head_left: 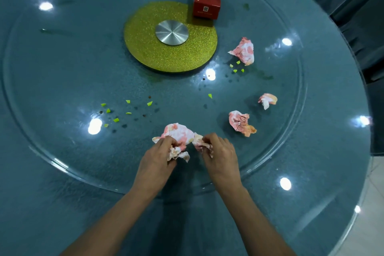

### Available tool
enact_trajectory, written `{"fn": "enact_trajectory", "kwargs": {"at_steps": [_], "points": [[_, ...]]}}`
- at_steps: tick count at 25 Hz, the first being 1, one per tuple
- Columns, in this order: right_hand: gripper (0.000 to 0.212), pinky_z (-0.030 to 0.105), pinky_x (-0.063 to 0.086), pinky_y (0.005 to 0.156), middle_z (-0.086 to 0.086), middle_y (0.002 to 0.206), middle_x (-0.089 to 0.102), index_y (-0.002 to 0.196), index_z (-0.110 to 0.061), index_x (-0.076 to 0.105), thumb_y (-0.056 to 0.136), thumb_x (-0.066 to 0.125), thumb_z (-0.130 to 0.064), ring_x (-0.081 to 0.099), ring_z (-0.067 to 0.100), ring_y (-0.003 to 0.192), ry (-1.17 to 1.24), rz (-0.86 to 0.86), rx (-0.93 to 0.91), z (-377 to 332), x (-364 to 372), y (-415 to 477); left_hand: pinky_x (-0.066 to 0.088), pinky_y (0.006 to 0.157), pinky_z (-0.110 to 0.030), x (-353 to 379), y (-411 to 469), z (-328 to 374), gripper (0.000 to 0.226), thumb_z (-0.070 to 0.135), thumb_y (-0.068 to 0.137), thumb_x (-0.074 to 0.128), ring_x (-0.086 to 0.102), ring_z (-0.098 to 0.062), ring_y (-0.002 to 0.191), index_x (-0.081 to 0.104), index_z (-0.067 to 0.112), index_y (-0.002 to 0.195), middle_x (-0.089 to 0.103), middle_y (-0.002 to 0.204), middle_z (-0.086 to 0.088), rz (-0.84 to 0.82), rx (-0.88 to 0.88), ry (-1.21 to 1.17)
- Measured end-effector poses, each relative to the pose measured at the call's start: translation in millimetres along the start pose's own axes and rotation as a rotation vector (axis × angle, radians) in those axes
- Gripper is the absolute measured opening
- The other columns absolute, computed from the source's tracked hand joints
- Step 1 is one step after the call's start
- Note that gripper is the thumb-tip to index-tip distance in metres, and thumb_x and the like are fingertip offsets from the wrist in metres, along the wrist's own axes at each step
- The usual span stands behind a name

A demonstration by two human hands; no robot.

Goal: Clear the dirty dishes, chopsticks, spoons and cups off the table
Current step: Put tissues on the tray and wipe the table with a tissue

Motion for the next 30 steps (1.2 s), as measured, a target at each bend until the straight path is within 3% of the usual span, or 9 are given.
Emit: {"fn": "enact_trajectory", "kwargs": {"at_steps": [4, 8, 10, 12, 15, 19, 23, 28, 30], "points": [[0.024, 0.038, 0.049, 0.077, -0.005, 0.095, 0.062, 0.098, -0.018, 0.066, 0.08, 0.074, -0.005, 0.053, 0.019, 0.085, 0.102, 0.121, -0.037, -19, -9, 5, 0.049, 0.068, -0.04, -1, 0, -4, 0.045, 0.005, 0.078, 0.076, 0.064, -0.026, 0.086, 0.054, 0.028, 0.109, 0.068, 0.103, 0.009, 0.014, -0.008, 0.003], [0.019, 0.039, 0.046, 0.076, -0.006, 0.094, 0.059, 0.097, -0.024, 0.073, 0.079, 0.076, -0.015, 0.053, 0.019, 0.084, 0.071, -0.013, -0.1, -31, 15, 2, 0.053, 0.075, -0.04, -2, 1, -8, 0.085, 0.008, 0.08, 0.076, 0.068, -0.027, 0.09, 0.036, 0.046, 0.145, 0.072, 0.11, 0.006, -0.014, -0.071, -0.072], [0.018, 0.039, 0.047, 0.075, -0.007, 0.092, 0.062, 0.098, -0.025, 0.076, 0.081, 0.075, -0.019, 0.055, 0.019, 0.082, 0.098, -0.083, -0.088, -32, 25, 1, 0.054, 0.078, -0.039, -3, 1, -6, 0.091, 0.009, 0.079, 0.078, 0.067, -0.025, 0.093, 0.036, 0.048, 0.15, 0.07, 0.115, 0.004, -0.037, -0.003, -0.031], [0.023, 0.038, 0.047, 0.078, -0.008, 0.093, 0.067, 0.105, -0.026, 0.075, 0.084, 0.069, -0.021, 0.058, 0.018, 0.084, 0.135, -0.174, -0.097, -37, 30, 0, 0.054, 0.081, -0.037, -4, 3, -5, 0.083, 0.005, 0.074, 0.081, 0.065, -0.025, 0.099, 0.051, 0.039, 0.144, 0.068, 0.121, 0.001, -0.023, 0.093, 0.032], [0.028, 0.036, 0.046, 0.083, -0.007, 0.095, 0.071, 0.111, -0.024, 0.073, 0.085, 0.062, -0.024, 0.057, 0.016, 0.089, 0.154, -0.219, -0.087, -37, 25, -2, 0.056, 0.076, -0.039, -5, 6, -6, 0.062, 0.004, 0.068, 0.084, 0.067, -0.027, 0.094, 0.068, 0.029, 0.123, 0.068, 0.111, 0.002, -0.007, 0.153, 0.097], [0.027, 0.044, 0.049, 0.081, 0.0, 0.1, 0.067, 0.11, -0.018, 0.068, 0.083, 0.067, -0.015, 0.056, 0.025, 0.089, -0.016, 0.028, 0.001, -12, 5, 6, 0.053, 0.073, -0.041, -12, 5, -14, 0.046, 0.002, 0.069, 0.083, 0.065, -0.025, 0.091, 0.071, 0.026, 0.107, 0.065, 0.106, 0.005, 0.038, 0.09, 0.117], [0.05, 0.043, 0.049, 0.076, 0.006, 0.108, 0.064, 0.124, -0.017, 0.065, 0.077, 0.079, -0.02, 0.058, 0.031, 0.089, -0.272, 0.0, 0.122, 9, 9, 9, 0.051, 0.073, -0.036, -17, 0, -19, 0.04, 0.001, 0.076, 0.08, 0.062, -0.02, 0.089, 0.07, 0.027, 0.105, 0.06, 0.106, 0.009, 0.057, 0.032, 0.046], [0.022, 0.04, 0.042, 0.077, 0.007, 0.1, 0.066, 0.108, -0.014, 0.07, 0.087, 0.071, -0.011, 0.059, 0.033, 0.088, -0.193, -0.18, 0.122, 7, 26, 9, 0.051, 0.077, -0.03, -16, -2, -15, 0.038, -0.003, 0.076, 0.079, 0.063, -0.017, 0.09, 0.074, 0.023, 0.103, 0.056, 0.111, 0.008, 0.044, 0.032, 0.006], [0.016, 0.037, 0.04, 0.074, 0.005, 0.092, 0.066, 0.101, -0.015, 0.072, 0.086, 0.072, -0.01, 0.057, 0.03, 0.083, -0.077, -0.127, 0.127, 0, 19, 14, 0.052, 0.083, -0.031, -14, -1, -16, 0.039, -0.002, 0.075, 0.079, 0.063, -0.018, 0.099, 0.074, 0.024, 0.103, 0.053, 0.122, 0.005, 0.027, 0.017, -0.005]]}}
Point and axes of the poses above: each hand's wrist, its own y-axis towards the middle knuckle, its own x-axis out of the palm, z = x × y, the point moved 7 cm from there along y, towards the middle knuckle
